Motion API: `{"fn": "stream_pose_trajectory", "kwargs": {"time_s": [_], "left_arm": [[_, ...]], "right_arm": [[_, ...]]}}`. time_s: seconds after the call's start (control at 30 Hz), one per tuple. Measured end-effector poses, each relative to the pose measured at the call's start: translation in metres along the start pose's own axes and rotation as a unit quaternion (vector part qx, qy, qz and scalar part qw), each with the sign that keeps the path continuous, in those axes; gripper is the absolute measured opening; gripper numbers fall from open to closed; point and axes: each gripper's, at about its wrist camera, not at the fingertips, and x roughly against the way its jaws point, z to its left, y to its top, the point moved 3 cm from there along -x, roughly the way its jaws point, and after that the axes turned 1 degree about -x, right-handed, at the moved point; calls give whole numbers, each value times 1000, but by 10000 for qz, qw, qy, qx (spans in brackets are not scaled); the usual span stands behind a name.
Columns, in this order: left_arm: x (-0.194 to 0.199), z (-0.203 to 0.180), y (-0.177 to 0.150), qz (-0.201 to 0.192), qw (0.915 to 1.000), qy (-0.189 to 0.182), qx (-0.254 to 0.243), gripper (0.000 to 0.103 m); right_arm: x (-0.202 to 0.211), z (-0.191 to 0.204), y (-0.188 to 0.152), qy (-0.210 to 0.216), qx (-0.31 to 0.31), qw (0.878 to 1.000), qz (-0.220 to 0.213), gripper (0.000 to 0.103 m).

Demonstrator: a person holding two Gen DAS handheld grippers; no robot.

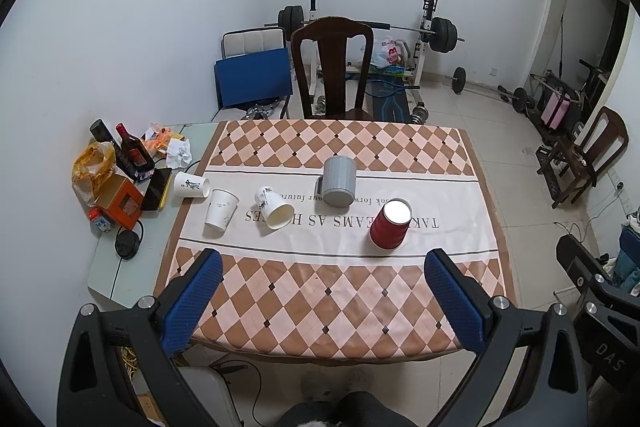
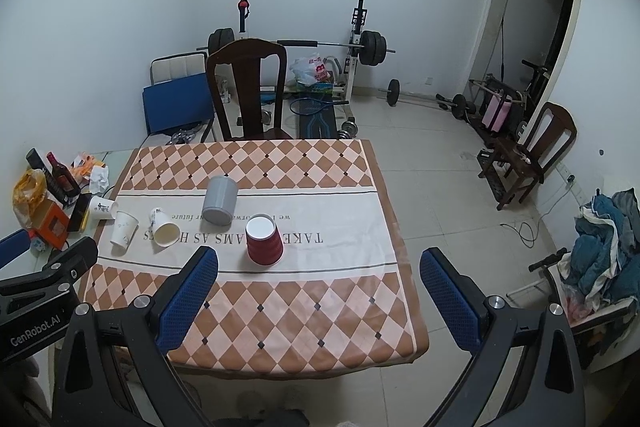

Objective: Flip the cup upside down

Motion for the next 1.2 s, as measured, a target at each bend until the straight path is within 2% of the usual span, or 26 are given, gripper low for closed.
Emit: {"fn": "stream_pose_trajectory", "kwargs": {"time_s": [1.2], "left_arm": [[0, 0, 4, 18, 10000, 20, -7, 103]], "right_arm": [[-2, -2, 0, 36, 3, 10000, 28, 102]]}}
